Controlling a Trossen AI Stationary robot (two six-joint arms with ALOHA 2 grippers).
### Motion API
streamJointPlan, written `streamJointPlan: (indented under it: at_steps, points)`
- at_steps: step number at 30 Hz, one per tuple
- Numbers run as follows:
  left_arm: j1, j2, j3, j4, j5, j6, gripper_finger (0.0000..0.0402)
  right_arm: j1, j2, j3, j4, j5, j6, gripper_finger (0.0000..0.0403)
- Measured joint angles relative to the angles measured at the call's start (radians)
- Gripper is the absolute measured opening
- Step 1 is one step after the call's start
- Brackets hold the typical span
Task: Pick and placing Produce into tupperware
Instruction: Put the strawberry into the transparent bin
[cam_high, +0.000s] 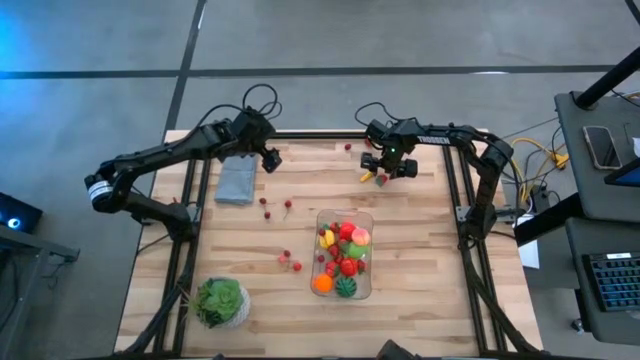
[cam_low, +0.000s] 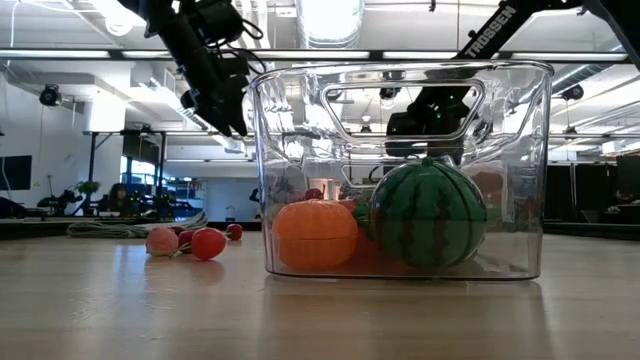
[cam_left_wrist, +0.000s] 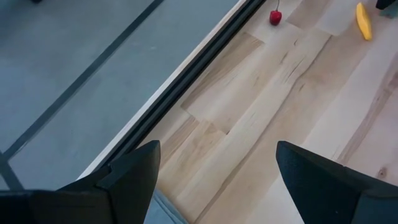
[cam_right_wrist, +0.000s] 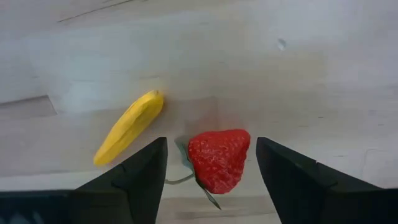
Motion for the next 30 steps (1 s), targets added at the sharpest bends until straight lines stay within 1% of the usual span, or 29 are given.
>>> streamJointPlan:
  at_steps: [10, 24, 30]
  points:
    - [0.014, 0.0, 0.0, 0.0, 0.0, 0.0, 0.0304, 0.004, 0.0, -0.019, -0.007, -0.003, 0.001, 0.0225]
    - [0.02, -0.001, 0.0, 0.0, -0.001, 0.001, 0.0304, 0.005, -0.001, -0.032, -0.015, -0.002, -0.013, 0.0166]
    - [0.02, -0.001, 0.0, 0.0, -0.001, 0.001, 0.0304, 0.012, -0.011, -0.01, -0.02, 0.001, -0.023, 0.0146]
